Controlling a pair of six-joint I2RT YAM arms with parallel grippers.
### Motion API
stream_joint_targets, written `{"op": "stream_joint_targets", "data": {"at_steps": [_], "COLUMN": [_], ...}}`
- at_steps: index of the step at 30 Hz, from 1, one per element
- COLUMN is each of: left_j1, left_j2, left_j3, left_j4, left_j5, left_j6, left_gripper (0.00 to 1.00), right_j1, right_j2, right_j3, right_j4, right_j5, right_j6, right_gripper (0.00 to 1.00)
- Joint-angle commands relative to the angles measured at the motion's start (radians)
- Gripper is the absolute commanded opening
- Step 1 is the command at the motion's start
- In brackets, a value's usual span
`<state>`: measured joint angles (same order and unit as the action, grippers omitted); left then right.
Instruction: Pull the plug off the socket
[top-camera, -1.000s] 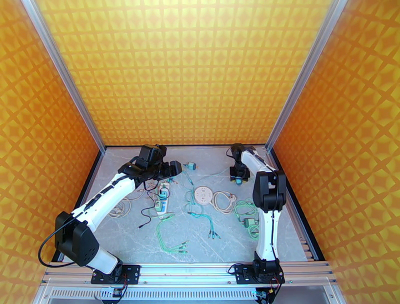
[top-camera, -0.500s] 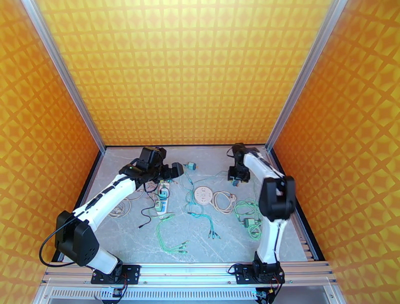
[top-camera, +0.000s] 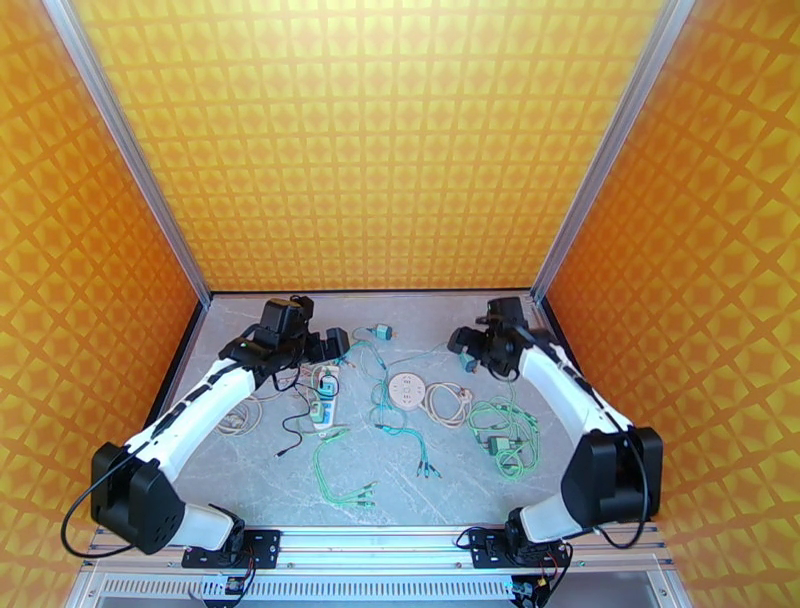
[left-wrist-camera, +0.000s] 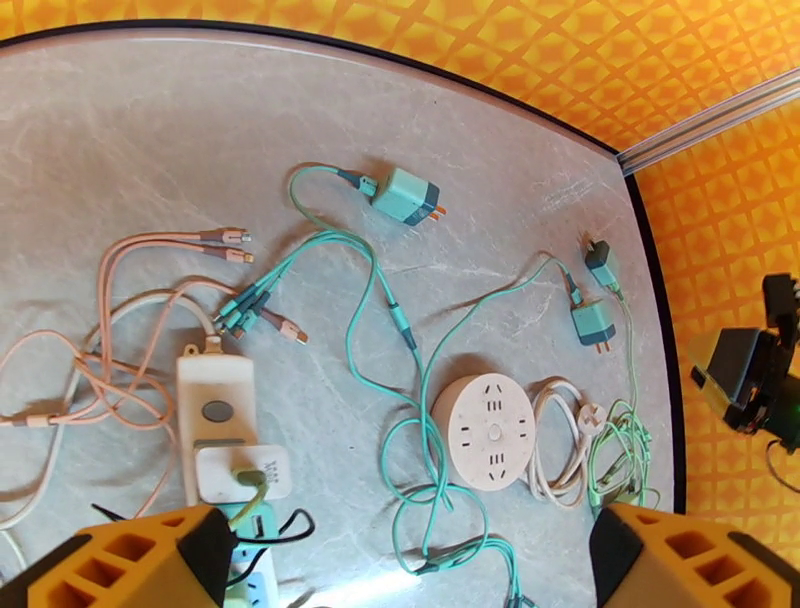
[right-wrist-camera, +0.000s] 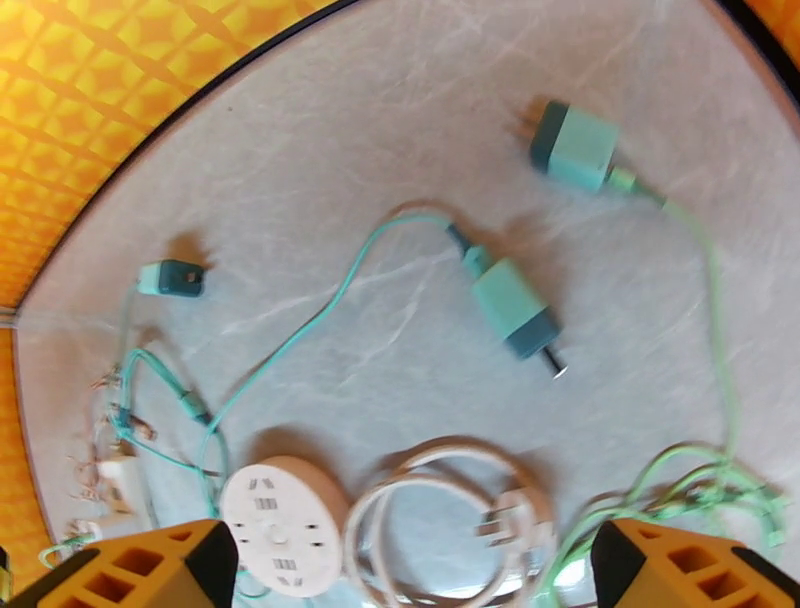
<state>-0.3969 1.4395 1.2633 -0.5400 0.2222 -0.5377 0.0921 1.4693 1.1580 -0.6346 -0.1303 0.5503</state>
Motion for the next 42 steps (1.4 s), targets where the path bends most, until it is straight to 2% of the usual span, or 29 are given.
{"op": "stream_joint_targets", "data": {"at_steps": [1, 4, 10, 18, 22, 26, 30, 32, 38, 42], "left_j1": [0.012, 0.012, 0.013, 0.005, -0.016, -0.048, -0.078, -0.085, -0.101, -0.112], "left_j2": [-0.023, -0.033, -0.055, -0.092, -0.110, -0.127, -0.083, -0.044, 0.033, 0.074], "left_j3": [-0.025, -0.033, -0.120, -0.253, -0.308, -0.364, -0.381, -0.374, -0.344, -0.315], "left_j4": [0.000, -0.024, -0.042, -0.143, -0.184, -0.150, -0.097, -0.082, -0.050, -0.046], "left_j5": [-0.024, -0.024, -0.060, -0.144, -0.169, -0.173, -0.173, -0.172, -0.201, -0.210], "left_j6": [0.056, 0.067, 0.082, 0.088, 0.087, 0.066, 0.071, 0.077, 0.092, 0.110], "left_gripper": [0.99, 0.99, 0.99, 0.82, 0.69, 0.61, 0.54, 0.47, 0.45, 0.38], "right_j1": [-0.001, -0.006, -0.006, 0.003, 0.034, 0.074, 0.124, 0.151, 0.262, 0.319], "right_j2": [-0.118, -0.167, -0.138, -0.059, -0.030, -0.032, -0.036, -0.028, 0.019, 0.066], "right_j3": [-0.122, -0.204, -0.231, -0.199, -0.186, -0.191, -0.202, -0.201, -0.179, -0.186], "right_j4": [0.206, 0.290, 0.329, 0.323, 0.299, 0.286, 0.296, 0.305, 0.347, 0.447], "right_j5": [-0.102, -0.162, -0.278, -0.378, -0.383, -0.353, -0.298, -0.301, -0.318, -0.362], "right_j6": [0.137, 0.182, 0.129, 0.049, 0.019, 0.002, 0.018, 0.049, 0.055, 0.134], "right_gripper": [0.98, 0.98, 0.98, 0.99, 0.98, 0.99, 0.99, 0.99, 0.99, 0.98]}}
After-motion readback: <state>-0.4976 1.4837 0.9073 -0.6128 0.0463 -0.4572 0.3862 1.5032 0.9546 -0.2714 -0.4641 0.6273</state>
